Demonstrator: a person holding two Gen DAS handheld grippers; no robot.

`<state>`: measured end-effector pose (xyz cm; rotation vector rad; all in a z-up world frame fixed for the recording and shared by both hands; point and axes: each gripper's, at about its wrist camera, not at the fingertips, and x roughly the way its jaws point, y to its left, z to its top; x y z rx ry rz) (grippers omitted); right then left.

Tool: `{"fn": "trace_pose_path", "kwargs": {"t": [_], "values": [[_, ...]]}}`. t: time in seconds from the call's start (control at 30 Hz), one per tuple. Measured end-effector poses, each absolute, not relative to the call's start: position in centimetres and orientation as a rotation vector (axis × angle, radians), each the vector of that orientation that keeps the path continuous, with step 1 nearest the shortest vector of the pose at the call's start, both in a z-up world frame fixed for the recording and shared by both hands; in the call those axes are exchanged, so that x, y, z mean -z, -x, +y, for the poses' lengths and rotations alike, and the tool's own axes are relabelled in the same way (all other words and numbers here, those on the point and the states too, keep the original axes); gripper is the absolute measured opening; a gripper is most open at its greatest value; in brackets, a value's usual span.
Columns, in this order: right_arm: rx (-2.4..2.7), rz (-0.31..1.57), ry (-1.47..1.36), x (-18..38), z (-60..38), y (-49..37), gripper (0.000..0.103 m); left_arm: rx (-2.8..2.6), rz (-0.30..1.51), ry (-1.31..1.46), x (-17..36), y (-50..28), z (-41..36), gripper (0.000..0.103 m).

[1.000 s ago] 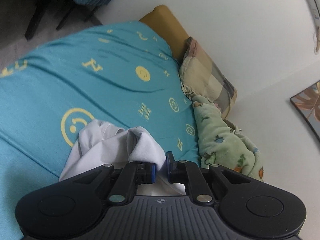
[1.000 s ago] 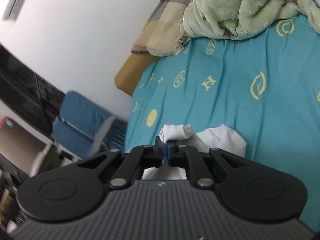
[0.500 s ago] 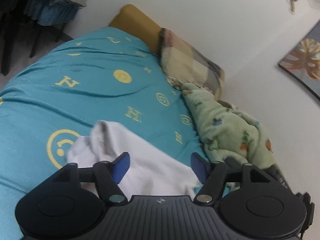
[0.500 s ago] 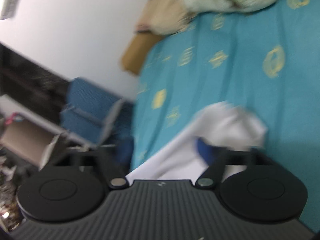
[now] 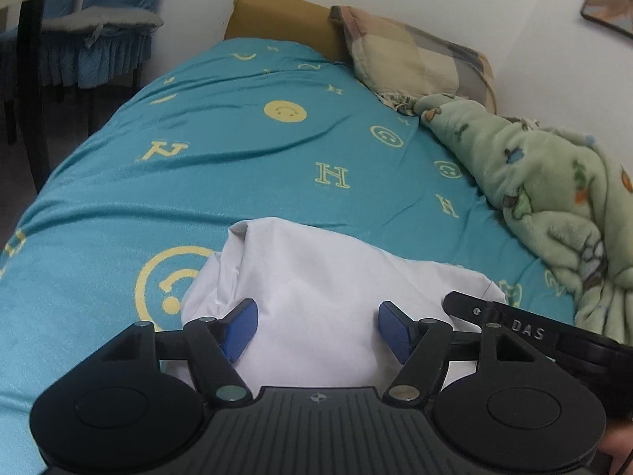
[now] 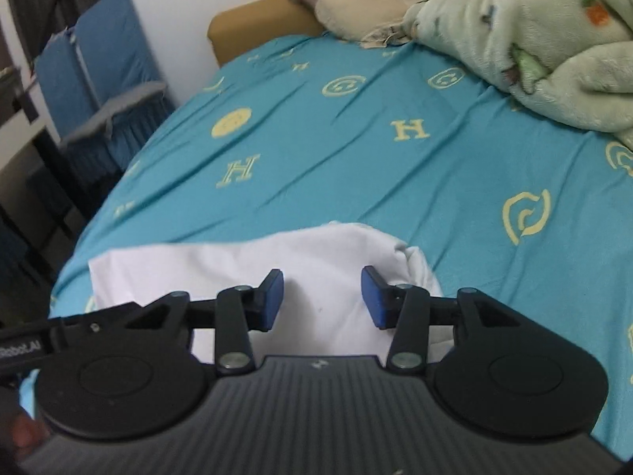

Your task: Fold clothes

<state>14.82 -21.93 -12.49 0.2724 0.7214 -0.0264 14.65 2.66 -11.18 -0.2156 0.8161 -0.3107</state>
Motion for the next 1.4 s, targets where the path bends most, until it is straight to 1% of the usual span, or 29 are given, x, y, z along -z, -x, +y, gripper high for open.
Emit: {"fn": "trace_pose_path", "kwargs": {"t": [0.2,0.3,0.43,0.5,0.6,0.8,0.9,1.0,1.1,1.33,1.4], "values": [[-0.006,0.689,-0.384,10.1,-22.9,-12.2,0.047,0.294,0.803,0.198,9.4,-12.1,3.3,0.070],[-0.015,0.695,-0.330,8.9,-21.8,-10.0,0.048,0.276,0.797,0.152,8.2,-9.9,3.3,0.070],[-0.027,0.706,-0.258,7.3,-20.3,-7.0,0.048,0.256,0.842,0.097,8.0,-7.1,3.0,0.070],[-0.024,0.747,-0.247,7.9,-19.8,-6.1,0.048,0.231,0.878,0.070,8.5,-6.3,2.6,0.070],[-0.016,0.823,-0.240,9.5,-19.7,-6.1,0.046,0.209,0.881,0.067,8.5,-5.3,2.7,0.070],[-0.017,0.841,-0.262,10.5,-19.9,-6.0,0.046,0.204,0.874,0.193,7.0,-1.4,4.1,0.074],[-0.014,0.838,-0.255,10.6,-19.8,-5.8,0.046,0.202,0.867,0.286,6.0,0.4,4.9,0.080],[-0.010,0.837,-0.242,10.5,-19.6,-5.8,0.046,0.227,0.893,0.396,6.0,1.2,5.7,0.080],[-0.005,0.835,-0.241,10.5,-19.5,-5.8,0.046,0.229,0.936,0.484,6.9,0.9,6.2,0.081],[-0.003,0.833,-0.252,10.4,-19.6,-5.6,0.046,0.156,1.041,0.757,11.1,-1.6,8.3,0.081],[-0.001,0.832,-0.251,10.4,-19.6,-5.5,0.046,0.167,1.046,0.817,11.9,-2.0,8.5,0.081]]}}
